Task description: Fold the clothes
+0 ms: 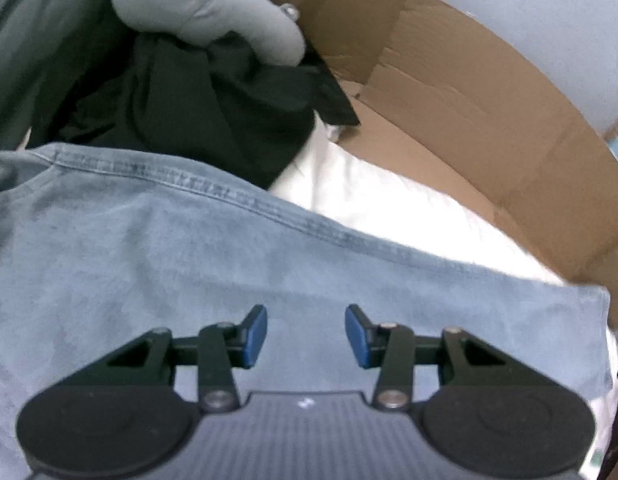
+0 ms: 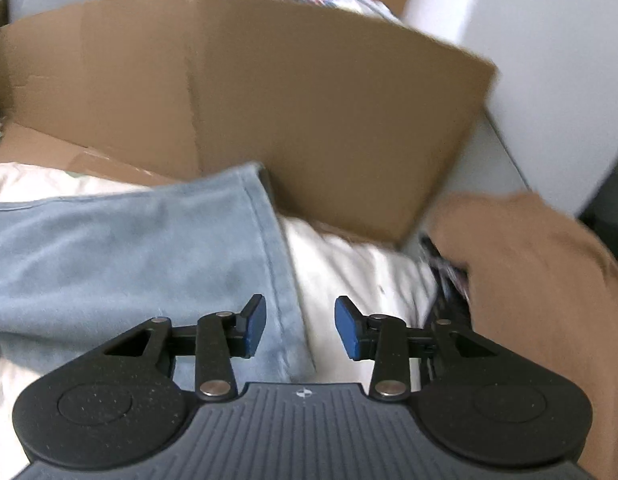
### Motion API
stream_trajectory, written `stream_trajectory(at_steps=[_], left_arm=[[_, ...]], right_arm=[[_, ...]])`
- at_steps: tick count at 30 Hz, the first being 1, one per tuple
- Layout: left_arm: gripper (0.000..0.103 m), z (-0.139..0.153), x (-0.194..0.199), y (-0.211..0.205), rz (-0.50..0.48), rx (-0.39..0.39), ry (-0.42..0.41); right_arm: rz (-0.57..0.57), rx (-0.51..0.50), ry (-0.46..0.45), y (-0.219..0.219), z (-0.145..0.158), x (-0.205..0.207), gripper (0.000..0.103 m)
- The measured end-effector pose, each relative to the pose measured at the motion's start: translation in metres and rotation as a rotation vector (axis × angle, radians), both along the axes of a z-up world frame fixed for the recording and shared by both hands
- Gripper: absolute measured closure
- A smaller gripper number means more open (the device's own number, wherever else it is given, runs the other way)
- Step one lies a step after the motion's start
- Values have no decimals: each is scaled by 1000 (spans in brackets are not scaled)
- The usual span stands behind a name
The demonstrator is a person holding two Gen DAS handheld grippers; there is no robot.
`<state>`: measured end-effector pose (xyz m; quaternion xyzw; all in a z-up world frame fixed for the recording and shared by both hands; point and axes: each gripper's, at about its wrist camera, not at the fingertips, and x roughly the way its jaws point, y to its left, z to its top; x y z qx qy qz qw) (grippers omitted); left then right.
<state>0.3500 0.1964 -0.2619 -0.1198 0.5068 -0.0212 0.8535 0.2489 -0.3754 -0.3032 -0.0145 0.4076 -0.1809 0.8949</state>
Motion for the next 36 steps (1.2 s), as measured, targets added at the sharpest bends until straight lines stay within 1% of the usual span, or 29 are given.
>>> stream_trajectory(at_steps=[2,4,6,8,10,12,14,19,20,21,23,26,29,33,36], left_arm=[[57,0,6,-8,-28,25,5],[57,5,-13,-7,-53,44,10],[57,9,-24,-7,-73,44,21],[57,9,-30,-3,-84,39,38],[57,1,-30,1,-88,42,57],[57,-4,-33,4,-101,49,78],[55,-7,-43,4,-129,59,96],[55,-16,-68,-1,-200,102,117],[55,-18,-72,-2,-218,110,124],[55,-19,-75,-3,-233,117,130],[55,-23,-80,-3,-246,126,144],[55,-27,-81,-2,-257,117,162],[55,-30,-82,-5,-281,128,171],[54,-36,-88,-9,-331,168,180],[54,-41,-90,-7,-331,189,185]], right_arm=[[-11,23,12,-1,-4,-4,55],[-19,44,27,-1,-8,-7,54],[-40,78,45,-4,-11,-8,54],[-82,132,56,-10,-13,-7,54],[-121,187,60,-16,-17,-3,52],[-161,243,75,-21,-24,-1,48],[-194,294,89,-24,-34,1,47],[-229,394,50,-32,-44,1,47],[-234,412,46,-35,-44,1,54],[-230,422,46,-37,-43,2,70],[-202,425,46,-38,-38,4,95],[-157,397,37,-37,-26,4,97],[-138,347,12,-36,-7,2,97],[-144,316,-25,-36,19,2,97],[-136,279,-14,-32,23,4,97]])
